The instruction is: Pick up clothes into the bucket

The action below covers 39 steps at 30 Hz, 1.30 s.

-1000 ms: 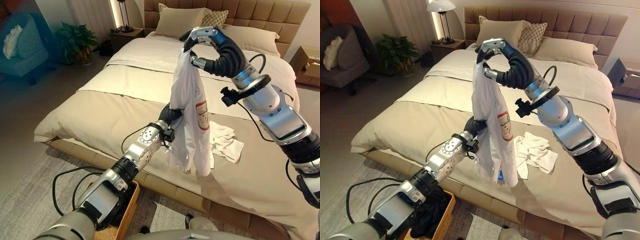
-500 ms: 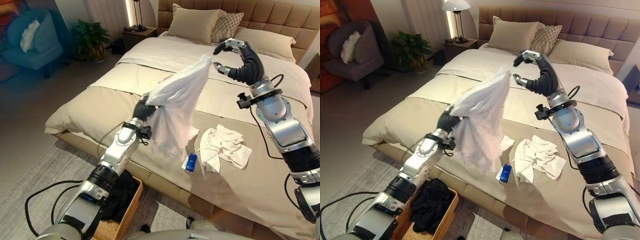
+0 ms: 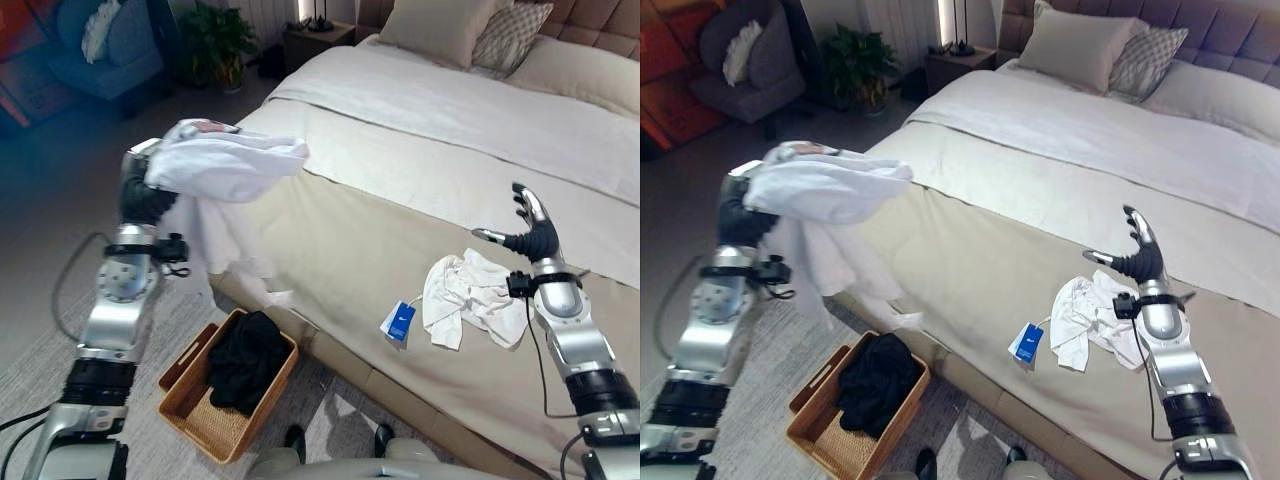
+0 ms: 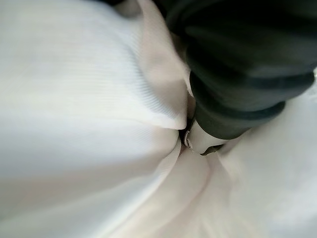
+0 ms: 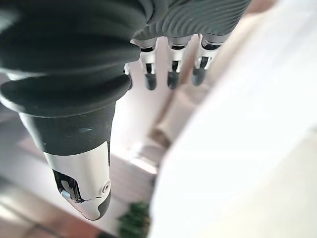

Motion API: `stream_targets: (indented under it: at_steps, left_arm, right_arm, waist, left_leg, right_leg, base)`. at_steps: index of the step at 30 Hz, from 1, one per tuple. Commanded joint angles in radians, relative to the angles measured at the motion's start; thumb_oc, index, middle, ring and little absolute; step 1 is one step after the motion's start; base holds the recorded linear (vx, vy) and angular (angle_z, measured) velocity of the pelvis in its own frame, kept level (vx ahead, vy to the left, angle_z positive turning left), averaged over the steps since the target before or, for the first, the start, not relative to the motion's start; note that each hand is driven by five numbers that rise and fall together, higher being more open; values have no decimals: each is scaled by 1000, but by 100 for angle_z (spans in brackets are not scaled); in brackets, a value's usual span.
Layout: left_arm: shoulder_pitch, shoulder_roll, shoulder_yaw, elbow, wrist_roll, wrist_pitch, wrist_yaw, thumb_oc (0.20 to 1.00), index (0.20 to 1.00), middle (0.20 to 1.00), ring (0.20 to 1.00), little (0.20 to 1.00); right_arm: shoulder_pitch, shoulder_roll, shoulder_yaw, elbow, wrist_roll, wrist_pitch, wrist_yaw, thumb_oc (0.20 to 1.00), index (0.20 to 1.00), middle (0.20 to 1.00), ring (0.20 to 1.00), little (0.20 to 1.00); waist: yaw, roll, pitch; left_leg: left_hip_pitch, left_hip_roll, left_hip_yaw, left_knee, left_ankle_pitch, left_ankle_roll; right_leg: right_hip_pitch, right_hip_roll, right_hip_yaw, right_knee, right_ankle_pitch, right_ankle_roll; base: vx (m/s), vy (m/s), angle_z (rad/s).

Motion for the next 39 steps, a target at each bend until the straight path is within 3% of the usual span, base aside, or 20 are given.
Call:
stream_targets:
  at_steps: [1,4,9,15,25,28,35,38,39]
  left_arm:
    - [-18,91,76,-99,20,-106,36,200,200,200,200,200]
    - [26,125,126,-95,48,-108,53,200,200,200,200,200]
    - [126,98,219,-49,36,-118,89,200,200,200,200,200]
    - [168,47,215,-10,29,-108,83,200,200,200,200,200]
    - [174,-5,149,180,268,-29,182,200,200,200,200,200]
    - [121,36,101,294,395,4,230,200,200,200,200,200]
    - [-23,92,3,541,425,36,321,200,200,200,200,200]
    - [-19,105,-2,473,445,55,338,200,200,200,200,200]
    - [-72,139,-27,599,440,61,360,200,200,200,200,200]
  right_arm:
    - [-27,13,-53,1,-1,-41,-15,1000,1000,1000,1000,1000]
    - [-2,44,-60,67,7,-48,-26,1000,1000,1000,1000,1000]
    - [54,115,-58,226,19,-48,-49,1000,1000,1000,1000,1000]
    - [87,145,-29,342,0,-40,-42,1000,1000,1000,1000,1000]
    - [116,135,3,421,-46,-44,-56,1000,1000,1000,1000,1000]
    - [98,120,11,397,-36,-66,-75,1000,1000,1000,1000,1000]
    - [77,97,33,315,-7,-111,-126,1000,1000,1000,1000,1000]
    - [82,99,32,288,-1,-119,-136,1000,1000,1000,1000,1000]
    - [80,96,49,279,15,-132,-145,1000,1000,1000,1000,1000]
  waist:
    - [11,-31,-10]
    - [14,-27,2]
    - [18,-22,49]
    - [15,-26,91]
    - [-2,-66,187]
    - [-12,-86,226]
    - [-27,-121,319]
    - [-27,-126,339]
    - [-39,-136,339]
  left_leg:
    - [-78,-48,-26,159,-121,17]
    - [-95,-49,-30,168,-120,17]
    - [-144,-52,-41,184,-109,15]
    - [-187,-48,-47,206,-103,13]
    - [-281,-34,-42,271,-101,11]
    - [-332,-28,-39,311,-103,11]
    - [-470,-22,-45,407,-112,13]
    - [-508,-25,-57,407,-103,12]
    - [-556,-20,-62,407,-91,8]
  right_leg:
    - [-33,-39,-15,45,27,37]
    - [-46,-40,-20,52,27,36]
    - [-96,-42,-25,73,30,33]
    - [-136,-44,-28,91,36,30]
    - [-228,-48,-12,138,43,27]
    - [-280,-48,-3,171,44,26]
    - [-411,-45,-5,272,23,15]
    - [-447,-47,-17,287,22,16]
    - [-494,-49,-23,291,26,17]
  base:
    - [-35,11,5]
    - [-39,11,4]
    - [-61,19,6]
    - [-53,20,3]
    - [-54,18,-2]
    - [-98,13,0]
    - [-96,19,-4]
    - [-85,-20,7]
    - [-64,-27,12]
